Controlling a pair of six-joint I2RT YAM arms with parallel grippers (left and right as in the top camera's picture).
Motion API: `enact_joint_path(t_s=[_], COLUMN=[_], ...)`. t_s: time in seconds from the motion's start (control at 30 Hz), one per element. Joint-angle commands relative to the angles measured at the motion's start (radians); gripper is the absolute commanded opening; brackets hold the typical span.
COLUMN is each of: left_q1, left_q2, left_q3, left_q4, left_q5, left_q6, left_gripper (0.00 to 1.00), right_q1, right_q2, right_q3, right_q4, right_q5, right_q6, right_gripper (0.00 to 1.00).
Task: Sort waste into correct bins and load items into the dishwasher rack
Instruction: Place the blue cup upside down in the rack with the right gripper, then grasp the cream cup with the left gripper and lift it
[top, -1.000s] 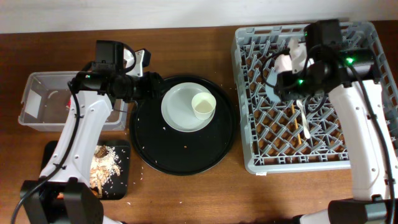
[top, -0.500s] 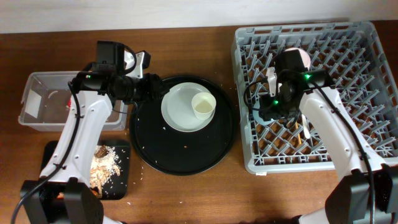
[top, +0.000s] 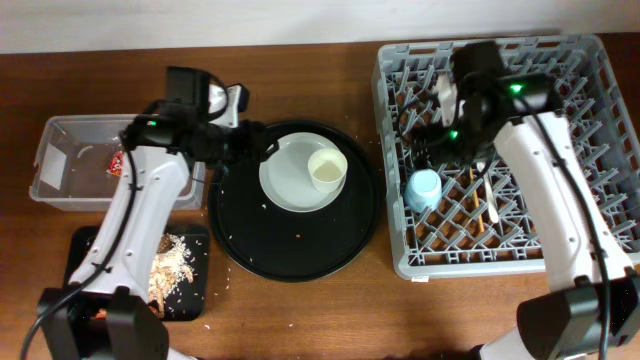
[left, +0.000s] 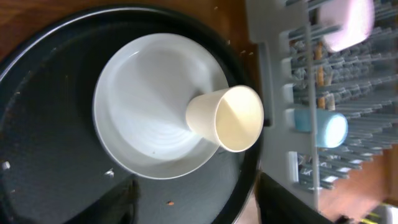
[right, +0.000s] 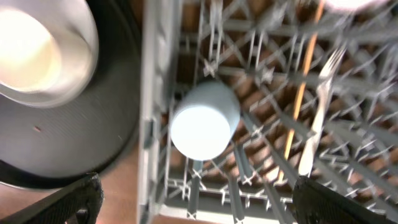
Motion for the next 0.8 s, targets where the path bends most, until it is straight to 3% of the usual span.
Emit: enact_joint_path(t_s=[0.0, 0.07, 0.13, 0.3, 0.33, 0.4, 0.47, 0.63, 0.67, 0.77], left_q1=[-0.151, -0.257, -0.317, -0.318, -0.318, -0.311, -0.311, -0.291, -0.265, -0.065], left_q2=[0.016, 0.046, 0.127, 0.315, 0.321, 0.291, 0.274, 0.216, 0.168, -0.016], left_q3=[-0.006, -0.006, -0.006, -0.006, -0.006, 0.006, 0.006, 0.022, 0.034, 0.044], left_q4=[0.006, 0.034, 0.094, 0.146, 0.149, 0.160, 0.160, 0.134, 0.129, 0.151], left_q5=[-0.245, -0.388, -0.390, -0.389, -0.389, -0.389, -0.389, -0.388, -0.340, 0.143], left_q6=[-0.091, -0.174, -0.184, -0.200, -0.200, -0.200, -0.200, -0.198, -0.156, -0.040], left_gripper=[0.52, 0.52, 0.53, 0.52, 0.47, 0.16, 0.02, 0.00, 0.00, 0.00], right_q1=[0.005, 0.005, 0.005, 0.005, 0.005, 0.005, 0.005, 0.005, 0.005, 0.004], right_q2=[-0.009, -0.009, -0.009, -0.009, -0.009, -0.009, -0.009, -0.009, -0.009, -0.009], right_q3=[0.093, 0.093, 0.093, 0.093, 0.093, 0.093, 0.093, 0.093, 0.093, 0.093], right_q4=[-0.052, -0.085, -0.106, -0.111, -0.112, -0.111, -0.112, -0.129, -0.133, -0.147], right_q5=[-0.017, -0.017, -0.017, -0.017, -0.017, -0.017, -0.017, -0.017, -0.035, -0.364], right_q6=[-0.005, -0.005, -0.005, -0.005, -0.005, -0.005, -0.005, -0.006, -0.027, -0.241], right_gripper=[0.99, 0.99, 0.99, 0.99, 0.99, 0.99, 0.99, 0.99, 0.99, 0.99])
